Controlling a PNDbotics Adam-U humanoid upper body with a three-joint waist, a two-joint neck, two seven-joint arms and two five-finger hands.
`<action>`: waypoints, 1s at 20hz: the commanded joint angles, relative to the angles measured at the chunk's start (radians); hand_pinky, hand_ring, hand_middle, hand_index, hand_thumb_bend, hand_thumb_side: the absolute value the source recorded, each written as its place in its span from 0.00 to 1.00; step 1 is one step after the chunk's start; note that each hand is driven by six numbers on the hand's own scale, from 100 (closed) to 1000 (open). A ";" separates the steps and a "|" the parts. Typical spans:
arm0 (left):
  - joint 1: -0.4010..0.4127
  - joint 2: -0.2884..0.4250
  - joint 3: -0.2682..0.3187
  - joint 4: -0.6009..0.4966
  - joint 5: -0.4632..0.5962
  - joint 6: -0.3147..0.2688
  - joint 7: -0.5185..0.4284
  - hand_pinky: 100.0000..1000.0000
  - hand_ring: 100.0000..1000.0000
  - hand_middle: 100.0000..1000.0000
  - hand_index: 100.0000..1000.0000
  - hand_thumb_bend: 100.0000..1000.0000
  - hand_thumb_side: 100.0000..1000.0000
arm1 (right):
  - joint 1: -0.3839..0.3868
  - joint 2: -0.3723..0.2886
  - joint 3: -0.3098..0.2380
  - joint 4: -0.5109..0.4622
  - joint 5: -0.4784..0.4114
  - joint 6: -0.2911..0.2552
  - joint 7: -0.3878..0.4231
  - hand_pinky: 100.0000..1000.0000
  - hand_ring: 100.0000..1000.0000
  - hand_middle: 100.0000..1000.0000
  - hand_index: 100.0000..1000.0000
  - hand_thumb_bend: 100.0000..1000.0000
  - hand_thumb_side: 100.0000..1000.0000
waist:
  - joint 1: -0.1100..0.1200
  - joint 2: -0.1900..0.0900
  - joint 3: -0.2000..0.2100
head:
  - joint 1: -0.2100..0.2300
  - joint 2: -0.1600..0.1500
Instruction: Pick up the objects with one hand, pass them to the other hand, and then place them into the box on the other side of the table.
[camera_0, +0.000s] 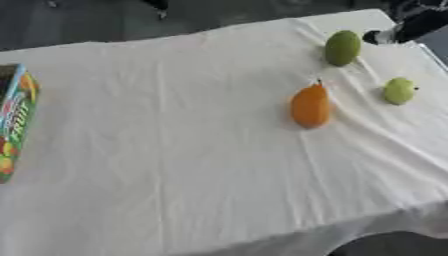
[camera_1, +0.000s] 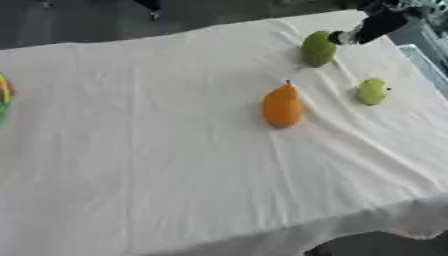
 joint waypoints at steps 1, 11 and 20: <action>-0.013 0.045 0.002 -0.010 -0.004 -0.001 -0.004 0.69 0.79 0.82 0.89 0.77 0.53 | -0.001 -0.068 -0.034 0.021 0.028 -0.017 0.024 0.87 0.86 0.85 0.90 0.43 0.13 | -0.004 -0.013 -0.002 | -0.013 0.002; -0.012 0.050 0.003 -0.008 -0.004 0.000 -0.005 0.69 0.79 0.82 0.89 0.76 0.53 | 0.053 -0.103 -0.055 0.068 0.074 -0.030 0.048 0.88 0.86 0.84 0.89 0.46 0.09 | -0.003 -0.011 -0.004 | -0.050 -0.001; -0.010 0.050 0.005 -0.006 -0.002 0.001 -0.004 0.69 0.79 0.82 0.89 0.76 0.53 | 0.123 -0.104 -0.068 0.111 0.077 -0.035 0.052 0.87 0.84 0.82 0.86 0.45 0.07 | -0.002 -0.007 -0.008 | -0.060 -0.003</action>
